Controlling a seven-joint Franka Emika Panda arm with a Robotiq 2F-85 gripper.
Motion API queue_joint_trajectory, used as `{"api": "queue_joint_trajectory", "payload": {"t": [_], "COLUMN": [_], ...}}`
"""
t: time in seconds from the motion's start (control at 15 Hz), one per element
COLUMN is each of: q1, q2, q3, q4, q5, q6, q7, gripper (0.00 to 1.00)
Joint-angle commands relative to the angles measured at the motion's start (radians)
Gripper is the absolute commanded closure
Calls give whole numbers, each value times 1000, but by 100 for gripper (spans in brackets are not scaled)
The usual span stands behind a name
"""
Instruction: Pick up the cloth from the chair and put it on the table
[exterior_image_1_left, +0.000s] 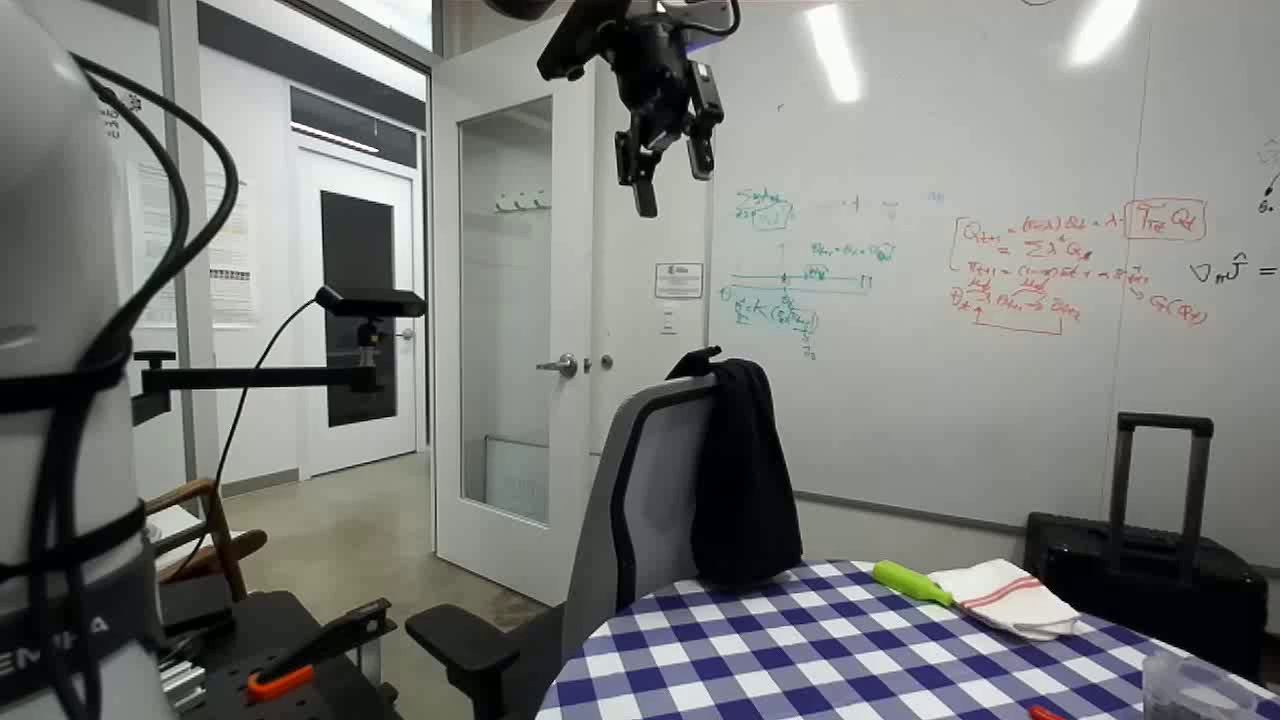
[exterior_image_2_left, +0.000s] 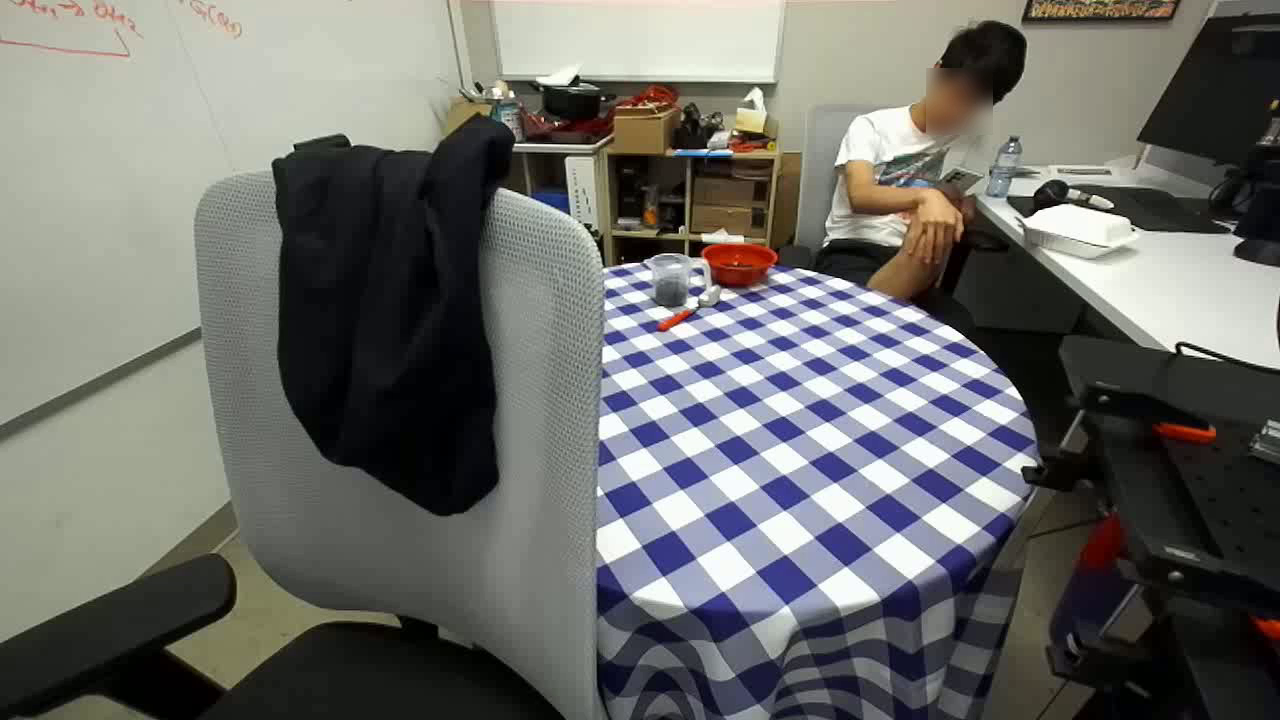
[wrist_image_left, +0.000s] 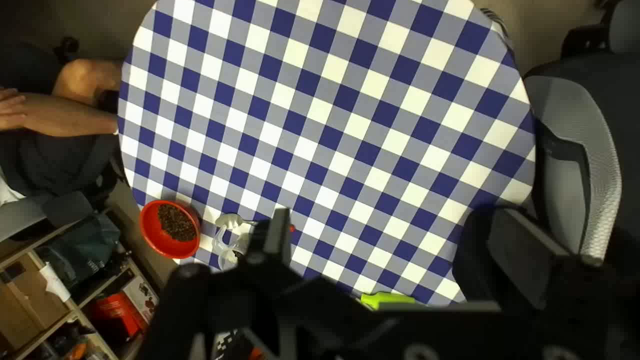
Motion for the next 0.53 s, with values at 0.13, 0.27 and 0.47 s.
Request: {"api": "queue_joint_trajectory", "payload": {"t": [0.13,0.27,0.47], "q1": [33,34,44], "q2": [8,38,84], "q3": [-27,-25,-24], "q4": [6,16,6], "q5": [-5,-14,-27], "q6": [0,20,112], "q7": [7,34,30], "gripper": [0,0,0]}}
